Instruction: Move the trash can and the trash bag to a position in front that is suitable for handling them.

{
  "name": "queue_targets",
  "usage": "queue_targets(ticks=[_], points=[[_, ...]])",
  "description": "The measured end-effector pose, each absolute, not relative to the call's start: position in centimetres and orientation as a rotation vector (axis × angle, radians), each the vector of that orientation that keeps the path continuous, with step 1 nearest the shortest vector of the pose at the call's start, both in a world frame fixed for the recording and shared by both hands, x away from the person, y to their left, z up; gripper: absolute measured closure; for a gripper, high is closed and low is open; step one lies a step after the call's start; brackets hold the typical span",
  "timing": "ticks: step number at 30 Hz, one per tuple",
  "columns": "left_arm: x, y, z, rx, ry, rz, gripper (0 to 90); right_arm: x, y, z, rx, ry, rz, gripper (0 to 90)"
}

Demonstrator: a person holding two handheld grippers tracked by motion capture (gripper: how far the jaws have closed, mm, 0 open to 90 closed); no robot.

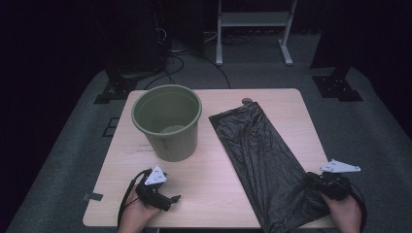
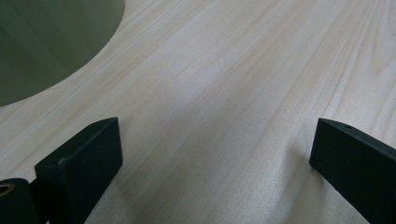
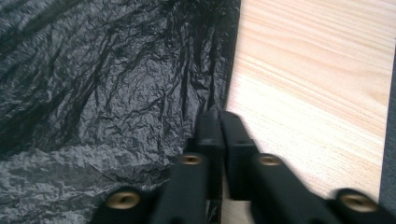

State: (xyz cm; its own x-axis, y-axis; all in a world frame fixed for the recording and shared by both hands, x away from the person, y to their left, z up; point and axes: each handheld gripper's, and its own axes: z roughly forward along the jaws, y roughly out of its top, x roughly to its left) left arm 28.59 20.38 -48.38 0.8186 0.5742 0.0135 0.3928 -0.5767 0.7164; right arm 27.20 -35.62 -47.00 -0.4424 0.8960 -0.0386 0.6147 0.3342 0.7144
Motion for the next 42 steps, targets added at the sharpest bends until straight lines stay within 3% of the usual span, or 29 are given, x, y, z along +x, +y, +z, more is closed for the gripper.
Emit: queue_targets(ticks=[1,3,4,12,20,42], points=[[28.6,20.4,-48.4,2.257,0.706,0.316,1.2,27.2,-35.7,-47.0,1.331,2.178,0.906,72.7],[28.6,20.4,-48.4,2.257,0.706,0.316,1.2,27.1,-35.6,-46.8,1.333,2.173,0.915,67.5],[28.6,20.4,-48.4,2.257,0.706,0.316,1.2,27.1,-35.4,-46.6,1.332,2.171,0.932,60.0],[28.6,20.4,-48.4,2.257,0.706,0.316,1.2,27.5,-33.8,-46.1,1.329,2.186,1.013,30.6],[28.6,20.4,-48.4,2.257,0.706,0.316,1.2,28.3,-32.0,-45.7,1.291,2.223,1.077,12.8],[28.6,20.4,-48.4,2.257,0.706,0.315,1.2,33.2,-24.2,-47.4,1.200,2.340,0.992,10.0]])
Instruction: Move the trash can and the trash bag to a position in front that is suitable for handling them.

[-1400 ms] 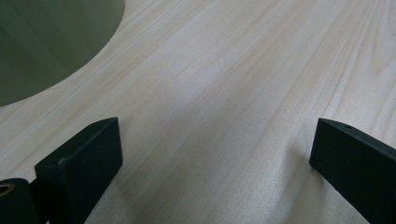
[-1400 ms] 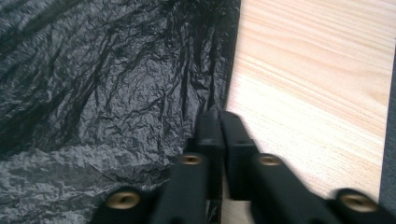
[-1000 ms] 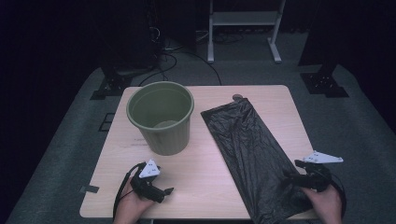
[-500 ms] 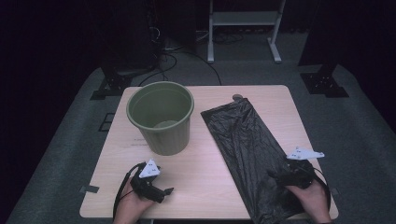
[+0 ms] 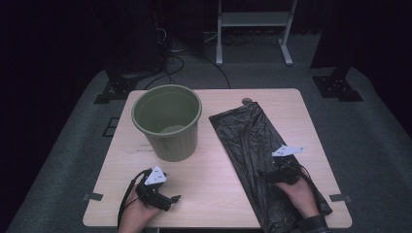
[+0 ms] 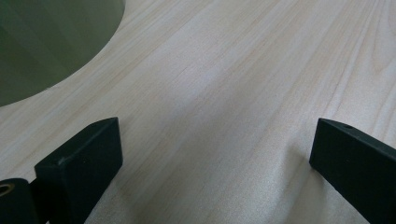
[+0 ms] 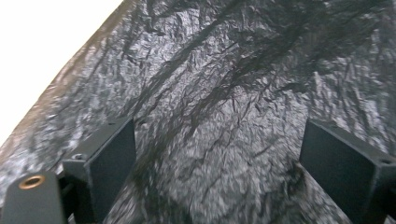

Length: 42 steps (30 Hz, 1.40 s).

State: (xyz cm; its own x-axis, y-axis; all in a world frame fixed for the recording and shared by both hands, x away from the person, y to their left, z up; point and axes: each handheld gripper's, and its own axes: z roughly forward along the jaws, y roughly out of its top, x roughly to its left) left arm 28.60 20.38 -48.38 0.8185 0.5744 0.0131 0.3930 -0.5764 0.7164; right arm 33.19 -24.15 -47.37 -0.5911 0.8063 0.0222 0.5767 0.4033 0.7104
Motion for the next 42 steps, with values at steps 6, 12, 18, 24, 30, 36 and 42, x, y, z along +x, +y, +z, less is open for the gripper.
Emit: queue_targets(ticks=[6,12,18,24,30,36,42], points=[[28.6,20.4,-48.4,2.256,0.706,0.316,1.2,33.5,-24.0,-48.1,1.209,2.342,0.946,10.0],[28.6,20.4,-48.4,2.257,0.705,0.316,1.2,33.5,-24.6,-48.5,1.167,2.350,0.990,10.0],[28.6,20.4,-48.4,2.257,0.706,0.316,1.2,33.1,-25.9,-48.5,1.186,2.336,0.985,9.9],[28.6,20.4,-48.4,2.257,0.706,0.316,1.1,32.5,-28.0,-48.6,1.225,2.294,0.984,9.9],[28.6,20.4,-48.4,2.252,0.713,0.314,0.9,32.2,-28.6,-48.7,1.232,2.276,0.991,9.9],[28.4,20.7,-48.3,2.241,0.719,0.295,1.0,32.2,-28.6,-48.7,1.233,2.275,0.990,9.9],[28.0,21.0,-47.1,2.207,0.727,0.299,1.0,32.2,-28.6,-48.7,1.235,2.273,0.990,9.8]])
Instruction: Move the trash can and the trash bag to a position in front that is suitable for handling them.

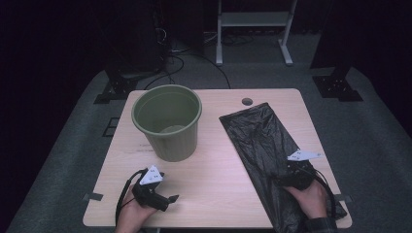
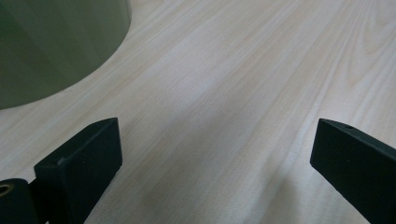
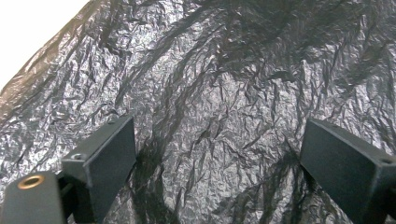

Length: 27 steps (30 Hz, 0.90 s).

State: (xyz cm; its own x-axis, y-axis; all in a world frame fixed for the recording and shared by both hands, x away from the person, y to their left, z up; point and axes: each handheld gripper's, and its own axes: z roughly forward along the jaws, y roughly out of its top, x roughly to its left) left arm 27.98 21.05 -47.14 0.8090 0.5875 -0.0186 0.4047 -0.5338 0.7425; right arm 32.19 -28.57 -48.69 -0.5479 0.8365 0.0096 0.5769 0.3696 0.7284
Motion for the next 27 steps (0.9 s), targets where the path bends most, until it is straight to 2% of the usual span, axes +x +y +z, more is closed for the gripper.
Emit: queue_targets(ticks=[19,27], points=[[28.1,22.3,-43.2,2.163,0.778,0.314,1.0,32.2,-28.6,-48.7,1.235,2.274,0.990,9.8],[28.4,22.9,-40.8,2.134,0.785,0.369,1.0,32.2,-28.6,-48.7,1.237,2.272,0.989,9.9]])
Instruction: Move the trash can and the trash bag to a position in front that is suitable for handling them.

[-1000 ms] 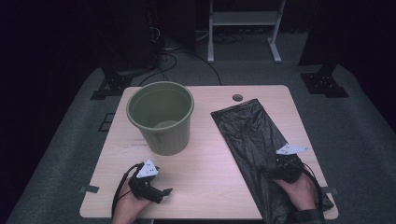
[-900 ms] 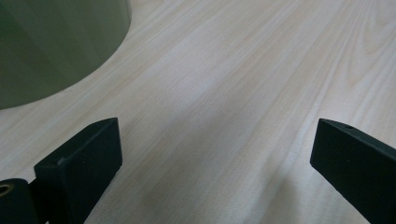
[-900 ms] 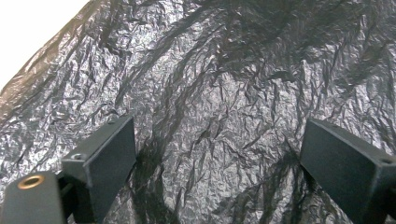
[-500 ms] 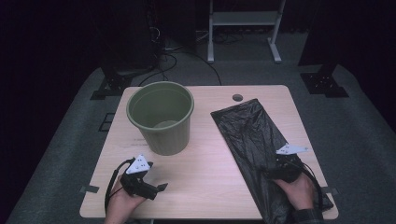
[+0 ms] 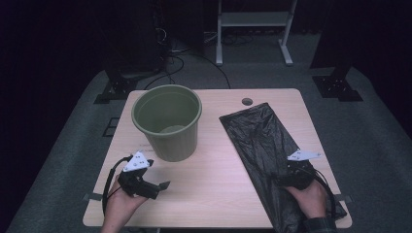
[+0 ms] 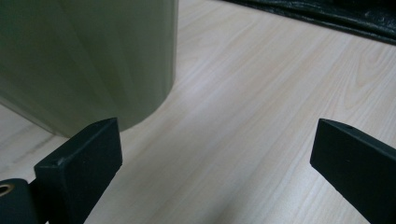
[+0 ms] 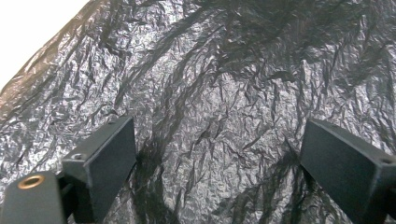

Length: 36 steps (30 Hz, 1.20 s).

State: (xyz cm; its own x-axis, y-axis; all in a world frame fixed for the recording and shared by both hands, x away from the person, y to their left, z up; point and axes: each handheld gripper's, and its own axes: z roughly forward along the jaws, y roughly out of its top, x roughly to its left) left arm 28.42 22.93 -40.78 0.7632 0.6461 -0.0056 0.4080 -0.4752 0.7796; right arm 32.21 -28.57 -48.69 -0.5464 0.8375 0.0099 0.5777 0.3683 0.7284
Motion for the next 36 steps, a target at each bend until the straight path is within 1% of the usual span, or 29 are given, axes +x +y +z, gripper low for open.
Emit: queue_targets(ticks=[14,26,36], points=[[29.4,23.9,-36.8,2.085,0.805,0.408,1.0,32.2,-28.6,-48.7,1.244,2.266,0.987,9.9],[29.9,24.0,-33.5,2.085,0.816,0.458,1.0,32.2,-28.6,-48.7,1.246,2.265,0.986,9.9],[30.3,24.1,-31.2,2.073,0.824,0.474,1.0,32.2,-28.6,-48.7,1.248,2.263,0.986,9.9]])
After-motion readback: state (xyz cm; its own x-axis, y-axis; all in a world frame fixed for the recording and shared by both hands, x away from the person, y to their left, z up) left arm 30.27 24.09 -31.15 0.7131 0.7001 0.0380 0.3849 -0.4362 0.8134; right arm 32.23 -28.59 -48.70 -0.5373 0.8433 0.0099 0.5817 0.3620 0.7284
